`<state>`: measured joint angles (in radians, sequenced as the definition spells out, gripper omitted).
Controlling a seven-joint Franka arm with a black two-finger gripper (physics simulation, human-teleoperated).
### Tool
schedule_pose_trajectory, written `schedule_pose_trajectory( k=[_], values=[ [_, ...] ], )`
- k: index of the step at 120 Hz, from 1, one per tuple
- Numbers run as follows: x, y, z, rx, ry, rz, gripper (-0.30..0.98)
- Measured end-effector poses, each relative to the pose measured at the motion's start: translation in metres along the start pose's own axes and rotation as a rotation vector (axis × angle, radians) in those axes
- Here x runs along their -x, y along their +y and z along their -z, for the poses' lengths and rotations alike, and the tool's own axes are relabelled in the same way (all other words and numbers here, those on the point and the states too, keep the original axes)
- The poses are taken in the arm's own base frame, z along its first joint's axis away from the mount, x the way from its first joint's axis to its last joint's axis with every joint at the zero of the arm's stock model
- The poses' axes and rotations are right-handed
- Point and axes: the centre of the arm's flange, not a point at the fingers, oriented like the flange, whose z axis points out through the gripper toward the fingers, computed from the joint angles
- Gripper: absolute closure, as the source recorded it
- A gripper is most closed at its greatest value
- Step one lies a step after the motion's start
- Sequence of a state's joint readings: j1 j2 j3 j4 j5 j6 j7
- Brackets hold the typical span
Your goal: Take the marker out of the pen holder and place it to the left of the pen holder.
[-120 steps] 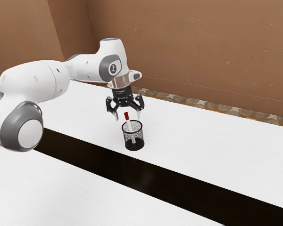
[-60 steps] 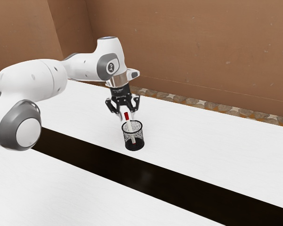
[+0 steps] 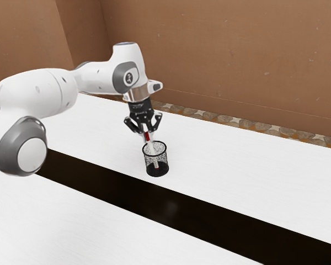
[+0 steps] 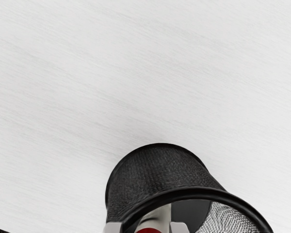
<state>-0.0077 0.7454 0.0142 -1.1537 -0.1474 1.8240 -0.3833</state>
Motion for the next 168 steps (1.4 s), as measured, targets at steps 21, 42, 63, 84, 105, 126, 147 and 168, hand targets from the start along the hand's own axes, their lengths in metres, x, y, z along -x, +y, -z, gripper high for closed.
schedule_pose_trajectory(
  k=[21, 42, 63, 84, 105, 126, 147, 168],
  values=[
    [0.000, -0.001, -0.002, -0.003, -0.005, 0.010, 0.68],
    [0.002, 0.002, 0.005, 0.000, 0.006, 0.013, 0.69],
    [0.019, 0.016, 0.035, 0.009, 0.033, -0.007, 0.70],
    [0.062, 0.019, 0.105, 0.032, 0.087, -0.019, 0.70],
    [0.061, -0.041, 0.153, 0.027, 0.132, 0.083, 0.70],
    [0.019, -0.095, 0.070, -0.051, 0.018, 0.199, 0.70],
    [0.008, -0.110, 0.042, -0.083, -0.010, 0.248, 0.65],
    [0.008, -0.110, 0.044, -0.073, -0.004, 0.266, 0.30]
  ],
)
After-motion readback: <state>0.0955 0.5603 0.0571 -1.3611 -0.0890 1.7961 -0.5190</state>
